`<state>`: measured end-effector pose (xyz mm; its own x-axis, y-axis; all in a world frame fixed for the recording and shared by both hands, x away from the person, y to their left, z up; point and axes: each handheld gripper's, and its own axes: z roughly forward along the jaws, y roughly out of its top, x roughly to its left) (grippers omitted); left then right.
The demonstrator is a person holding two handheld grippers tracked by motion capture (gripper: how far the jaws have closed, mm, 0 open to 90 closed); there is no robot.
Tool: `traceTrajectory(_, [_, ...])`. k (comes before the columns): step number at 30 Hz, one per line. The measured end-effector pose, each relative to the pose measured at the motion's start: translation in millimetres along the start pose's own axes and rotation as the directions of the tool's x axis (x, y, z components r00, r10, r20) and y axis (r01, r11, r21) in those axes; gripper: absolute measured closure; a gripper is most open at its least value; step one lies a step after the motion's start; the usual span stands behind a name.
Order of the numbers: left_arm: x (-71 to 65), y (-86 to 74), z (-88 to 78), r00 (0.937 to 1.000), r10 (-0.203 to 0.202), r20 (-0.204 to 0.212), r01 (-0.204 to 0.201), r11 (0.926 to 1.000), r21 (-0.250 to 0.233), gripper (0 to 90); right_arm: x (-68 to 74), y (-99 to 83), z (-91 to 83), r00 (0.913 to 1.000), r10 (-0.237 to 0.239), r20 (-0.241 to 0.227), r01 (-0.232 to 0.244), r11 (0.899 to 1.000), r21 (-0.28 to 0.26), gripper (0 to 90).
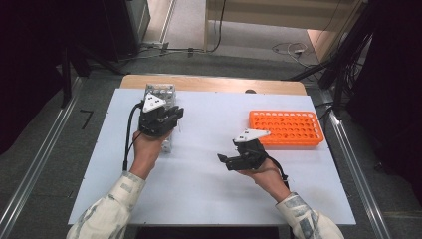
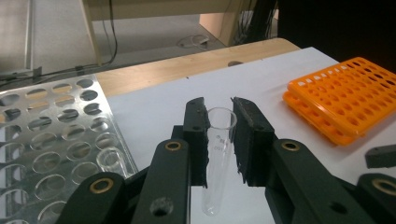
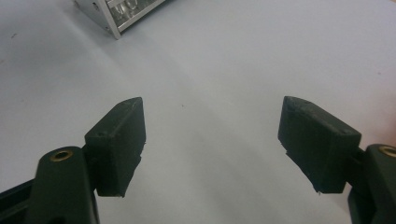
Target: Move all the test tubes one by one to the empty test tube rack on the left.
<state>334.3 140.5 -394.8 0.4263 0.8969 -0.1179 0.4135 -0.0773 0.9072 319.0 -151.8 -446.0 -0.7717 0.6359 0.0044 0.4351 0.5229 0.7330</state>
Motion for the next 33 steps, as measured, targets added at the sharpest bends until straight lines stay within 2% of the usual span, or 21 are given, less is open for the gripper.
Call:
traceTrajectory(12, [14.7,15.8,13.1,0.9983,-0.004,-0.058,0.004,1.0,0.004,75.8,-8.5,-5.1,-9.1,0.9998,0.018,0.012,-0.018,1.0,-0.009,22.0])
traceTrajectory(18, [18.9,24.8,15.8,0.9969,-0.007,-0.079,0.005,0.9998,-0.018,75.8,-10.9,-6.6,-12.2,0.9995,0.026,0.018,-0.026,1.0,-0.011,22.0])
traceTrajectory(33, [40.5,28.4,21.9,0.9841,-0.036,-0.174,0.031,0.999,-0.032,75.8,-10.8,-6.5,-13.6,0.9996,0.024,0.016,-0.024,1.0,-0.019,22.2])
